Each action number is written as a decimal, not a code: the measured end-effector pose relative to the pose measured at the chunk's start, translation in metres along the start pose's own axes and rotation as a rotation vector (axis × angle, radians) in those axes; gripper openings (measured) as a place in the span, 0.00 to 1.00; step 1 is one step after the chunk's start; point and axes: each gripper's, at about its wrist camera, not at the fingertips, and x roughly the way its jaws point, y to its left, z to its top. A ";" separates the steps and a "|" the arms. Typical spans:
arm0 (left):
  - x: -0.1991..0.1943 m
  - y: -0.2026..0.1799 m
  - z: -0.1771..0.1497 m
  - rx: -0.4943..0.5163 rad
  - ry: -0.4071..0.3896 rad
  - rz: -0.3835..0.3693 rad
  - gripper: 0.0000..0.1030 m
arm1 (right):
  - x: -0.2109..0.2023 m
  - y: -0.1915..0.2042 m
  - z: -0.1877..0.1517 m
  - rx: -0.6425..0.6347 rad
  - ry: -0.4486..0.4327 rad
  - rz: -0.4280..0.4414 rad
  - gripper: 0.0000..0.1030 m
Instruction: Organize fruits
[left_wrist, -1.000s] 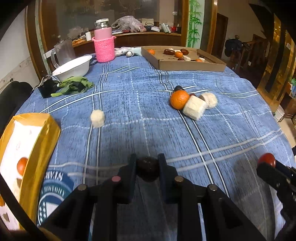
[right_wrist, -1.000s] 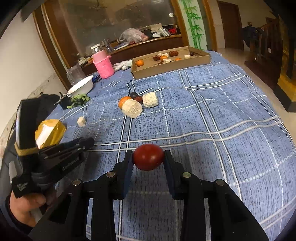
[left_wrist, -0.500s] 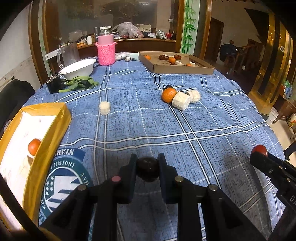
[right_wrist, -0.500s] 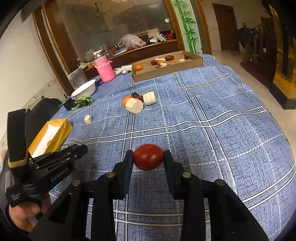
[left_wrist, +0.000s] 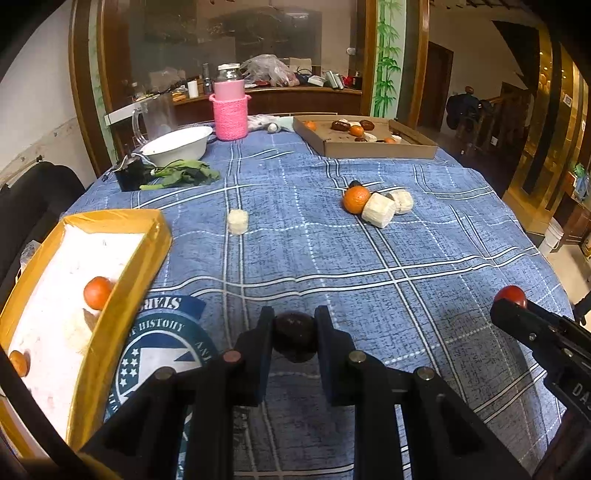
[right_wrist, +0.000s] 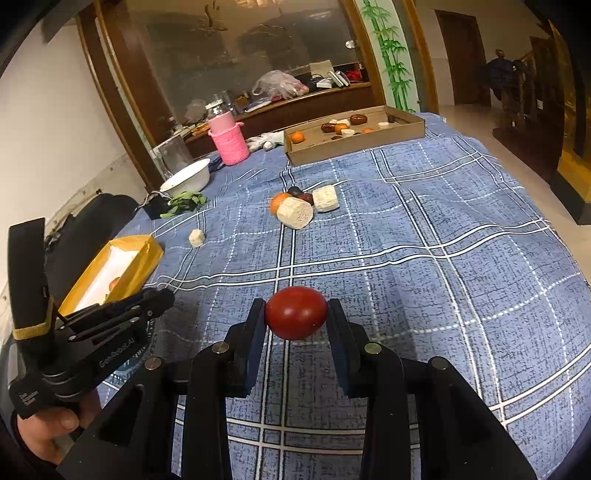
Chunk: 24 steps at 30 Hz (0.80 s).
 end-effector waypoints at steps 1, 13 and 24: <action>0.000 0.002 -0.001 -0.004 -0.002 0.008 0.24 | 0.001 0.000 -0.001 0.000 0.004 0.002 0.31; -0.012 0.011 -0.006 -0.021 -0.006 0.024 0.24 | -0.004 0.001 -0.006 -0.001 0.002 0.016 0.31; -0.036 0.024 -0.009 -0.036 -0.038 0.025 0.24 | -0.020 0.022 -0.007 -0.039 -0.024 0.037 0.31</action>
